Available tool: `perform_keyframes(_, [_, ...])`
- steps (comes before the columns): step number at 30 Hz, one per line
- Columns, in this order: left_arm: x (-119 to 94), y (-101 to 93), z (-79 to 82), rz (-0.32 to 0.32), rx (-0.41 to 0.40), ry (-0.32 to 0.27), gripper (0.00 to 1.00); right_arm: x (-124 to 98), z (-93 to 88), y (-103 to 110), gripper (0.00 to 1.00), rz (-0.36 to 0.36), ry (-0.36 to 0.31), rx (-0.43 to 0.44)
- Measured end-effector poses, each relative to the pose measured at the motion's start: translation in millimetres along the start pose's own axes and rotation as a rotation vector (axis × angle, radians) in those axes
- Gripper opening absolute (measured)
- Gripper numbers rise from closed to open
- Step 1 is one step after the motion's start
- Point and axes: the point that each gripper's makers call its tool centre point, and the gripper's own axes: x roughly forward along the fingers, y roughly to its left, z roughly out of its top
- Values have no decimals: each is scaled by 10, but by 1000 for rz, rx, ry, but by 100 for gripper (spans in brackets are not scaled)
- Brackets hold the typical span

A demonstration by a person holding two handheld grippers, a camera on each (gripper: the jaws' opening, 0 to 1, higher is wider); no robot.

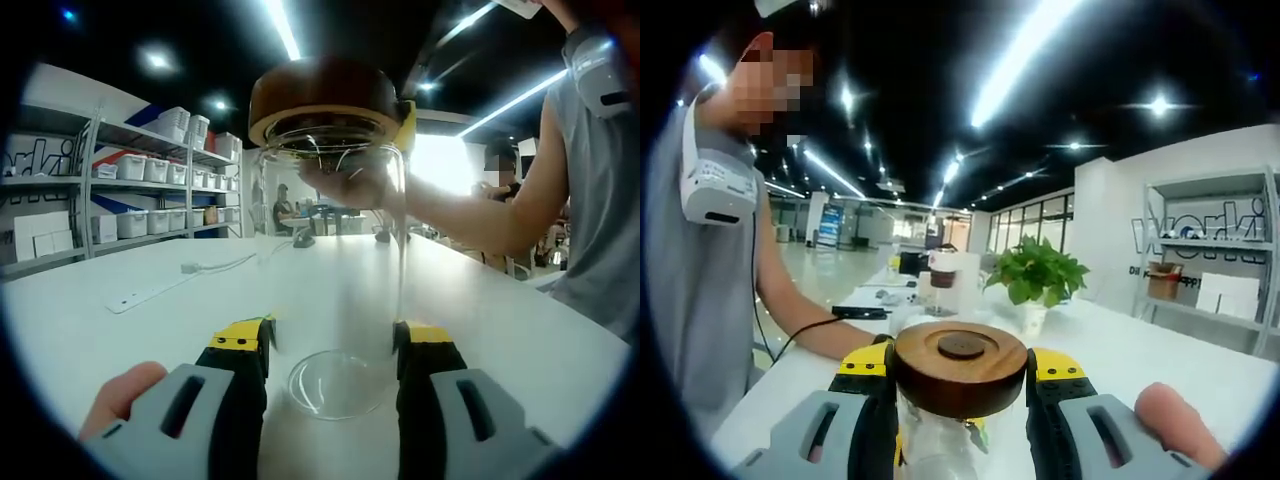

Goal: Clamp the coffee can twist off the lid put the lid on the table pick up the lid cover the can tighten the lid

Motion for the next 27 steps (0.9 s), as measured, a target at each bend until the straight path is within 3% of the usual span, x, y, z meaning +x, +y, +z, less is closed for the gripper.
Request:
perform_keyframes(16, [3,-9,-1,0,-1,2,40,-1,-3,-7,46,83,-22,23])
perform_keyframes(27, [5,-29,6,-2,1,2,40,4,2,16,46,98,-31,28])
